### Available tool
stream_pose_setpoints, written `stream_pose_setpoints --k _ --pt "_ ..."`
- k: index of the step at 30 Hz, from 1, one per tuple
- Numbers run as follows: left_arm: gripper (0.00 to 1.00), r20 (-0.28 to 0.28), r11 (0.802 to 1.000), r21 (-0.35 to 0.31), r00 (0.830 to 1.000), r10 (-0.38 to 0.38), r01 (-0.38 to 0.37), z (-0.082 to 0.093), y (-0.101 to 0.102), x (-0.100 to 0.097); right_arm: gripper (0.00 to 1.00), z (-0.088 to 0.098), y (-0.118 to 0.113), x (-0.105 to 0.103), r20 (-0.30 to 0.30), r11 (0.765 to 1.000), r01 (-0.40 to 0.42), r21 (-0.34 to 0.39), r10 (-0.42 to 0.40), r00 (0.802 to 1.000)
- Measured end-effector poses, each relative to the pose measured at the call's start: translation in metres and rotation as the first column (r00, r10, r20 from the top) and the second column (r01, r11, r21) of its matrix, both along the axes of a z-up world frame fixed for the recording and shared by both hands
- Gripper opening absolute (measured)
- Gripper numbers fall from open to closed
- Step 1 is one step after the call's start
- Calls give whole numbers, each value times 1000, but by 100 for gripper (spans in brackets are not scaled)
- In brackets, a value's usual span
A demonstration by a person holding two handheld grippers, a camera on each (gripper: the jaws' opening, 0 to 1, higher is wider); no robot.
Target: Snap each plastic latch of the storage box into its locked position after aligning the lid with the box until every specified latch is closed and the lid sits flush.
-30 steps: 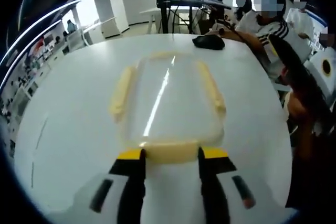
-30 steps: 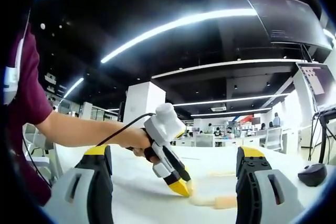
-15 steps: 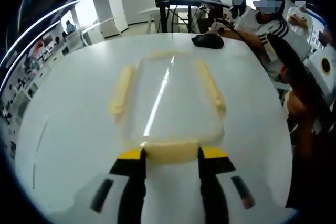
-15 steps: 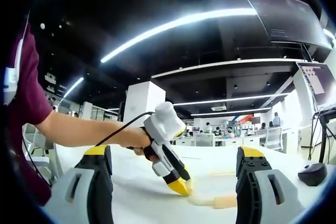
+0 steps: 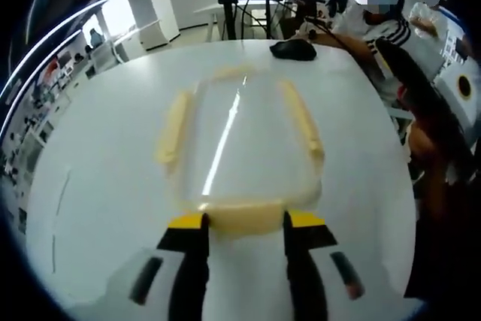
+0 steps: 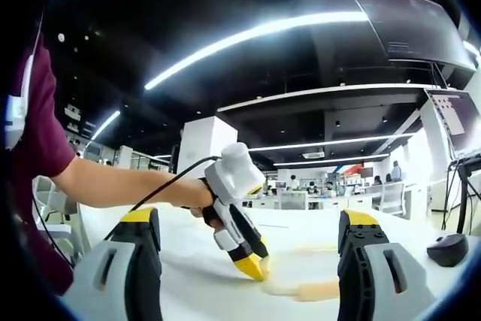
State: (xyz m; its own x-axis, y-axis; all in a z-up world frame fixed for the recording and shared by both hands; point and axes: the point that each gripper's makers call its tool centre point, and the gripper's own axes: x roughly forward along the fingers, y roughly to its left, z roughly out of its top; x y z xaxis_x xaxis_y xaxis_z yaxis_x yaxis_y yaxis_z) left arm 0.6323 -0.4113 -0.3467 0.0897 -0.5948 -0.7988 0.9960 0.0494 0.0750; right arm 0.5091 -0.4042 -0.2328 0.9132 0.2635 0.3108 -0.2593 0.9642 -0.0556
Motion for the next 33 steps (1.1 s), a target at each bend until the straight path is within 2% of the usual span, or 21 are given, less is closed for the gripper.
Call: stream_pose_setpoints --k 8,12,14,33 --pt "38 4 1000 19 1000 -25 24 -1 7 -15 100 2 -2 -1 6 1000 -2 14 2 1000" --pt "37 3 1000 -8 1000 -19 19 3 11 -22 100 2 0 -1 6 1000 0 9 0 1000" --pt "37 0 1000 3 1000 -23 23 0 14 -26 100 3 1 -1 10 1000 -4 13 4 1000" --pt "37 -9 997 46 998 -66 67 -2 26 -39 100 4 8 2 9 1000 -13 17 13 1000"
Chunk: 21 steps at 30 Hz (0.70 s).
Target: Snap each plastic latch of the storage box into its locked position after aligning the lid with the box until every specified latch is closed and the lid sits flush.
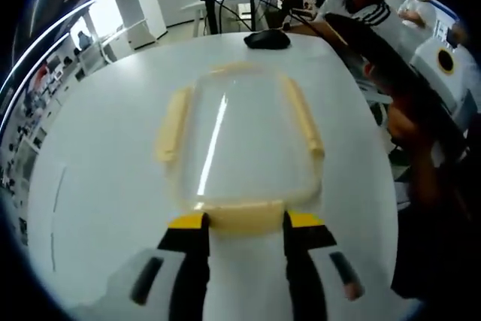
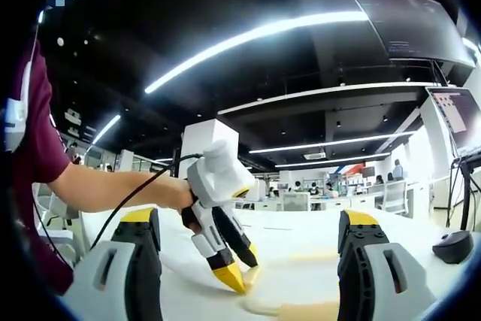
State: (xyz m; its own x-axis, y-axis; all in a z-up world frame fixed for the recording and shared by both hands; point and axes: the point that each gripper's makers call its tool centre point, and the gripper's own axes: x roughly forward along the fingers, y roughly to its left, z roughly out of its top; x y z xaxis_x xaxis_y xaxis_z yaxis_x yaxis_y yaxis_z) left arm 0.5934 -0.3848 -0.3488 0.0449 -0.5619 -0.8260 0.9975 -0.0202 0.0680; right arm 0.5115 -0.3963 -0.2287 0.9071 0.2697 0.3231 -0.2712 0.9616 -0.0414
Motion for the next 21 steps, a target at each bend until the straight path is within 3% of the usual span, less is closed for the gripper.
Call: stream_pose_setpoints --k 21 --pt "37 -2 998 42 999 -40 40 -2 12 -16 100 -5 -23 -4 -7 998 56 15 -56 998"
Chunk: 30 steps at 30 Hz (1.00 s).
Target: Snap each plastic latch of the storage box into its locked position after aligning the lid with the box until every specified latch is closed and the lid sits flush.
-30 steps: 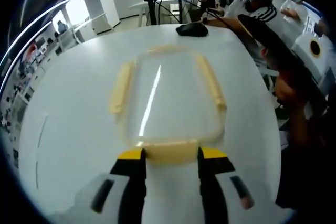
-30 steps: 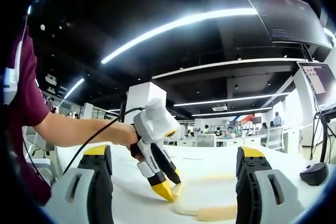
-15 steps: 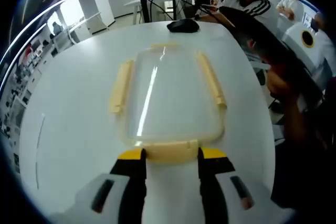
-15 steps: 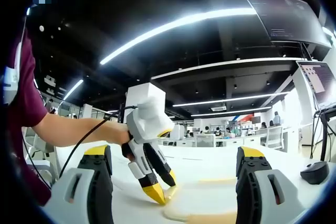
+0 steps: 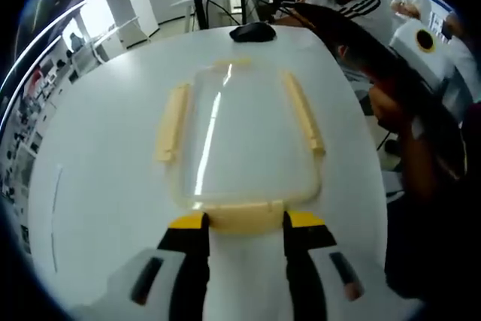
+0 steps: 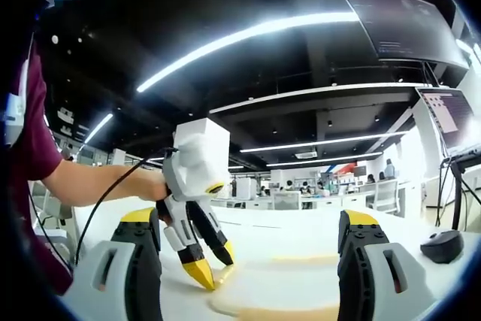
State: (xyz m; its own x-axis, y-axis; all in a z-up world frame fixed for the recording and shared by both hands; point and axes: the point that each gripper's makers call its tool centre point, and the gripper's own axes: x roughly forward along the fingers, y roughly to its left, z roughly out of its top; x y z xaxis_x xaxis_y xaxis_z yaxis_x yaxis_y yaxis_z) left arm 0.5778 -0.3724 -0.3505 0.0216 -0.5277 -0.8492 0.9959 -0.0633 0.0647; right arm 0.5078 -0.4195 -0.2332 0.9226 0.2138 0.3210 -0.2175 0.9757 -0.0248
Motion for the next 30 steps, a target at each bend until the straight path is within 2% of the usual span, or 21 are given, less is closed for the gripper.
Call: stream_pose_setpoints --k 10,26,30 --pt "37 -1 1000 17 1000 -14 14 0 11 -11 100 1 -12 -4 7 999 30 20 -31 1000" --pt "37 -1 999 45 1000 -28 28 0 30 -22 100 -1 -9 -1 0 999 19 26 -19 1000" --pt "37 -1 998 48 999 -38 38 -1 36 -24 100 -3 -6 1 -7 1000 17 6 -16 1000"
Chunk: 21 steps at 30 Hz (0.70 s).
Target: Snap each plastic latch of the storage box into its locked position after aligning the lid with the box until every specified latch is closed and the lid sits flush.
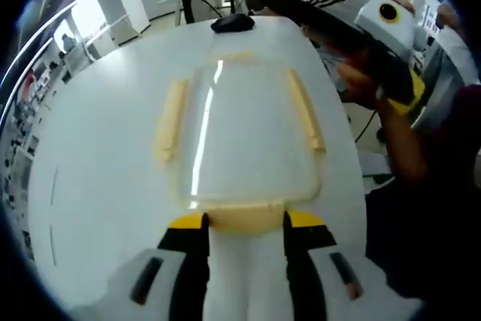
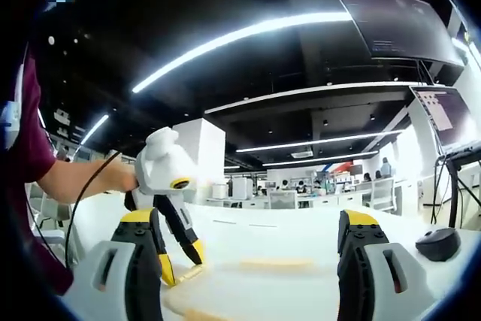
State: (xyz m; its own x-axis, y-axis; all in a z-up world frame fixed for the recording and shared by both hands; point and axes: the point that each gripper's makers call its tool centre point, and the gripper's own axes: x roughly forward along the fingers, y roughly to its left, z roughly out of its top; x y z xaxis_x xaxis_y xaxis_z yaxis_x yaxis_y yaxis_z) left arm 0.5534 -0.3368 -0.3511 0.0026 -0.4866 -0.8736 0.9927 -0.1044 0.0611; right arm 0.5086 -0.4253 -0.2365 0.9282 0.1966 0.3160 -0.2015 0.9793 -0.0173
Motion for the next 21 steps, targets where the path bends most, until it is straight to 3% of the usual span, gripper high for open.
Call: stream_pose_setpoints --k 21 --pt "37 -8 1000 20 1000 -14 14 -1 19 -8 100 -6 4 4 -14 1000 -17 3 17 1000"
